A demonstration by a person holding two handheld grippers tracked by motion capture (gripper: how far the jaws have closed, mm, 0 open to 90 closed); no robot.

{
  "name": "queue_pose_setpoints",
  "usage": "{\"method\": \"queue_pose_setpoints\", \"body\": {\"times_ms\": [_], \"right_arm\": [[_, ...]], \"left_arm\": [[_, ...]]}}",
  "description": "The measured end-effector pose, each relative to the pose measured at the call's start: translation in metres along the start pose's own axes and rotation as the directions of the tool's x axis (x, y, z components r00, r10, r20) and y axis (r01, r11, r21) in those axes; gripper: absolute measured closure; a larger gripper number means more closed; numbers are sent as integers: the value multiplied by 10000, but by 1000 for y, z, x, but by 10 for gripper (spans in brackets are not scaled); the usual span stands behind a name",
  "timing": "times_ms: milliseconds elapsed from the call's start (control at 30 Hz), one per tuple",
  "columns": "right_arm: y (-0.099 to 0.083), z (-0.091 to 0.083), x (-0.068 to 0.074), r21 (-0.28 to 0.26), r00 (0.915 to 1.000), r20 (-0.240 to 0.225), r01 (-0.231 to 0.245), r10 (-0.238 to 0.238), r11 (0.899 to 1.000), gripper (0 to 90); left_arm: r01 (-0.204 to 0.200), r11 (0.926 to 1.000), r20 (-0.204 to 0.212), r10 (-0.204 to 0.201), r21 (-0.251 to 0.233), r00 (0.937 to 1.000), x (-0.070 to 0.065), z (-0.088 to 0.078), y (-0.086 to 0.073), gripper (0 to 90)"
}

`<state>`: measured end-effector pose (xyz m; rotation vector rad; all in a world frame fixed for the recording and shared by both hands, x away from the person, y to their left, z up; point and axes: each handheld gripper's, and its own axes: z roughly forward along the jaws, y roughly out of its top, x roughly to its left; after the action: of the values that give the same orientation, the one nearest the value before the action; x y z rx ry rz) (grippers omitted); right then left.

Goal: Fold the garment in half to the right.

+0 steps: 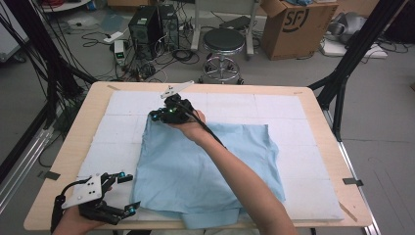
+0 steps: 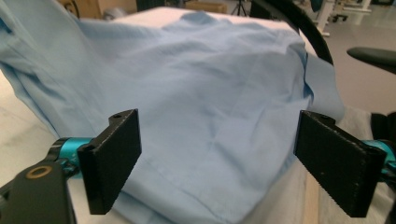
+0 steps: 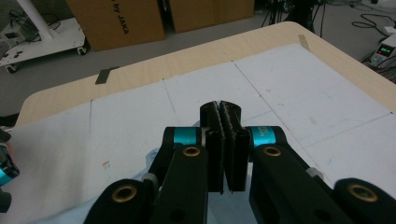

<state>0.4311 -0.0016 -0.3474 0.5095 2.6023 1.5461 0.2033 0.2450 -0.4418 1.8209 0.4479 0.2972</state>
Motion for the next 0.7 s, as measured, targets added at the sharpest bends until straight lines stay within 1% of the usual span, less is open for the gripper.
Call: {"method": "queue_pose_setpoints", "body": {"times_ms": [100,133,167,200,233,300,333,367,433,533,700], "right_arm": [[0,0,0,31,10000,19,-13,13,10000,886],[0,0,-1,39,10000,37,-19,18,10000,885],[0,0,-1,49,10000,25,-14,14,10000,886],[-1,0,-2,62,10000,13,5,-5,10000,886],[-1,0,-1,69,10000,45,-3,2,10000,885],[-1,0,-1,92,10000,51,0,0,10000,886],[0,0,-1,95,10000,35,32,-33,9999,886],[0,0,-1,97,10000,39,36,-37,9999,885],[0,0,-1,135,10000,48,27,-28,9999,886],[0,0,-1,187,10000,25,84,-85,9998,885],[-1,1,0,218,9999,13,131,-131,9997,886]], "left_arm": [[-54,9995,217,47,322,9998,1,-1,-6,212],[-68,9990,223,58,440,9997,2,-1,-7,226],[15,9992,263,-25,389,9996,3,-1,-7,240],[3,9993,339,-16,375,9994,3,-1,-7,258],[-91,9990,359,76,429,9993,4,-1,-7,273],[-60,9984,545,30,554,9985,5,-1,-7,320],[-71,9979,560,35,642,9984,5,-1,-6,336],[-89,9963,552,42,855,9985,6,-1,-6,346],[-260,9914,581,187,1284,9981,7,0,-6,369],[-305,9856,724,187,1664,9972,7,-1,-6,383],[-525,9685,742,354,2433,9966,9,-1,-3,418]]}}
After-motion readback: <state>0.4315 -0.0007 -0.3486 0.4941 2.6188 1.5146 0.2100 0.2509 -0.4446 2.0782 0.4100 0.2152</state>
